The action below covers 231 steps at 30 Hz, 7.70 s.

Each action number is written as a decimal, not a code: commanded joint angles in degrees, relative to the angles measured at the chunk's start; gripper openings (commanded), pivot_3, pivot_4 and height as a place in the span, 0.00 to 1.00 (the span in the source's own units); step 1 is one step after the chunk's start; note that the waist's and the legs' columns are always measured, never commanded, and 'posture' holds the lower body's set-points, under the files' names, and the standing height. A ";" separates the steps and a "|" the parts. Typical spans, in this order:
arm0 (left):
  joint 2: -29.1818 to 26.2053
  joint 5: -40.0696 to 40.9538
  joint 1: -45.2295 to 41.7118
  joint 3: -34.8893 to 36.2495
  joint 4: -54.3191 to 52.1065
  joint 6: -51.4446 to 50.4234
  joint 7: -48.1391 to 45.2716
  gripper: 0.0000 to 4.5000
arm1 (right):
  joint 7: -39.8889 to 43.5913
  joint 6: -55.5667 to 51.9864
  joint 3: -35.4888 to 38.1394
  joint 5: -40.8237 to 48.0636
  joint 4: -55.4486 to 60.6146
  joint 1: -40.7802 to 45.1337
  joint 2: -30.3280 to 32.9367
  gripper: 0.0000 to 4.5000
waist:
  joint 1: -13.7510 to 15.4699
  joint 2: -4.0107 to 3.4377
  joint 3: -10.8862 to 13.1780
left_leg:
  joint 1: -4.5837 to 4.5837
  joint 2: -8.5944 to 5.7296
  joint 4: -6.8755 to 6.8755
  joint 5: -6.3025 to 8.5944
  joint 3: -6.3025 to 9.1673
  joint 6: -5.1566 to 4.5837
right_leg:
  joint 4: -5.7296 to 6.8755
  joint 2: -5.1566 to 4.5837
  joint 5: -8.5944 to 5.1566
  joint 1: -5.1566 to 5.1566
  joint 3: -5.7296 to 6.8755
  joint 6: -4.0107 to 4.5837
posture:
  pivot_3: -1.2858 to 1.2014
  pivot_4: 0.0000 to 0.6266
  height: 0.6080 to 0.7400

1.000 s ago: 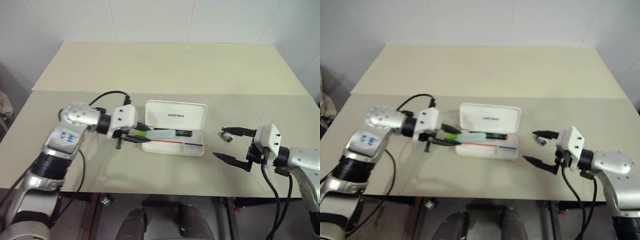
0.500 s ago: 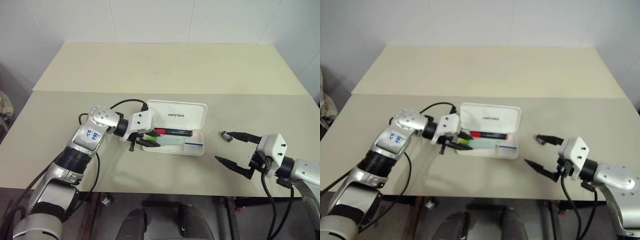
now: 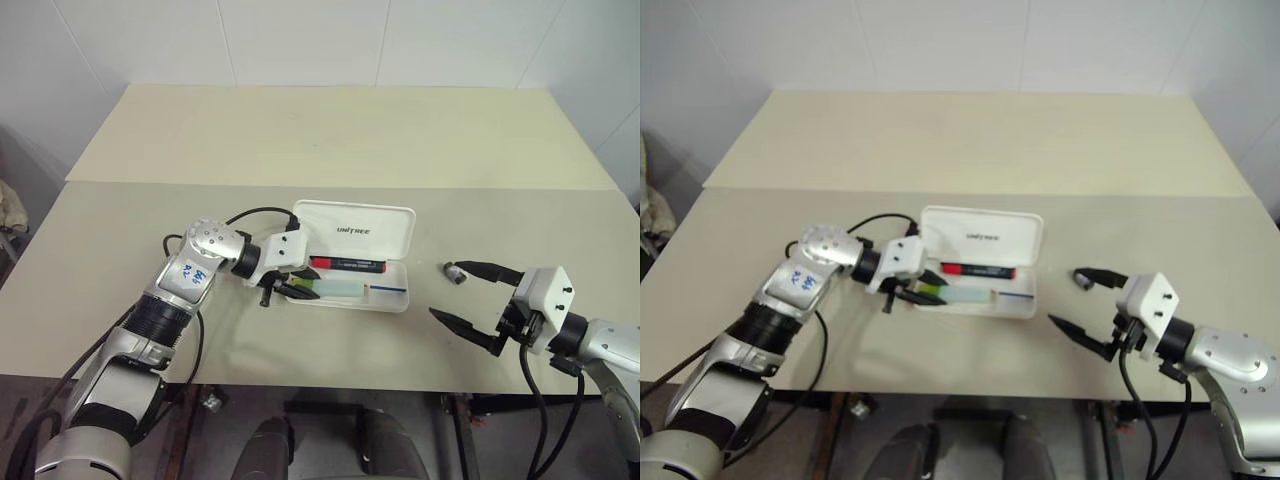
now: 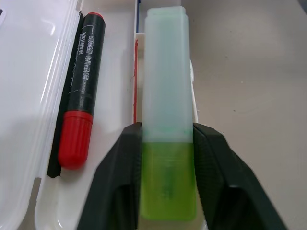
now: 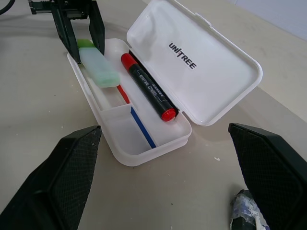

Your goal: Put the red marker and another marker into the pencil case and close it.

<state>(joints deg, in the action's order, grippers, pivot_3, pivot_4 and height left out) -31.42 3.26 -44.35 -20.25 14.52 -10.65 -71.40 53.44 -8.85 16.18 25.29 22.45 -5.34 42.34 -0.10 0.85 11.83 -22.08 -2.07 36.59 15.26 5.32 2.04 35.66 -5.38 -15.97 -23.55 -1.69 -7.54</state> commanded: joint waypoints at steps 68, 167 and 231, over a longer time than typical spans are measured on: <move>-10.34 28.01 10.39 26.40 -16.72 -10.76 -3.13 1.00 | 17.37 -13.87 -23.02 -4.60 -17.71 35.05 1.80 0.09 | -1.45 0.05 0.04 | -0.08 0.08 0.34 0.08 -0.29 -0.18 | -0.16 -0.03 0.24 -0.03 -0.16 -0.06 | 0.52 0.24 1.00; 9.98 14.70 -2.78 26.09 25.87 19.07 9.68 0.01 | 4.45 -1.73 -5.36 3.12 -12.71 24.39 -3.58 1.00 | 0.03 0.19 0.13 | -0.14 0.04 0.39 0.16 -0.44 -0.15 | -0.25 -0.07 0.31 -0.09 -0.20 -0.14 | 0.52 0.24 1.00; -10.67 28.72 24.08 39.90 -15.90 -7.31 4.46 0.99 | 17.45 3.64 -7.51 0.87 -27.87 31.13 1.22 1.00 | -0.09 0.15 0.14 | -0.10 0.12 0.24 0.17 -0.48 -0.17 | -0.46 -0.10 0.30 -0.06 -0.22 -0.04 | 0.52 0.24 1.00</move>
<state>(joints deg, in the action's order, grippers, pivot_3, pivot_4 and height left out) -40.78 31.71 -20.91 17.08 -2.60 -20.01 -66.18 69.62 -6.58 5.77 25.96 -6.84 25.98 41.87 -0.19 1.00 11.97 -22.17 -1.94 36.75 15.43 4.83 1.87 35.15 -5.48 -15.67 -23.62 -1.91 -7.58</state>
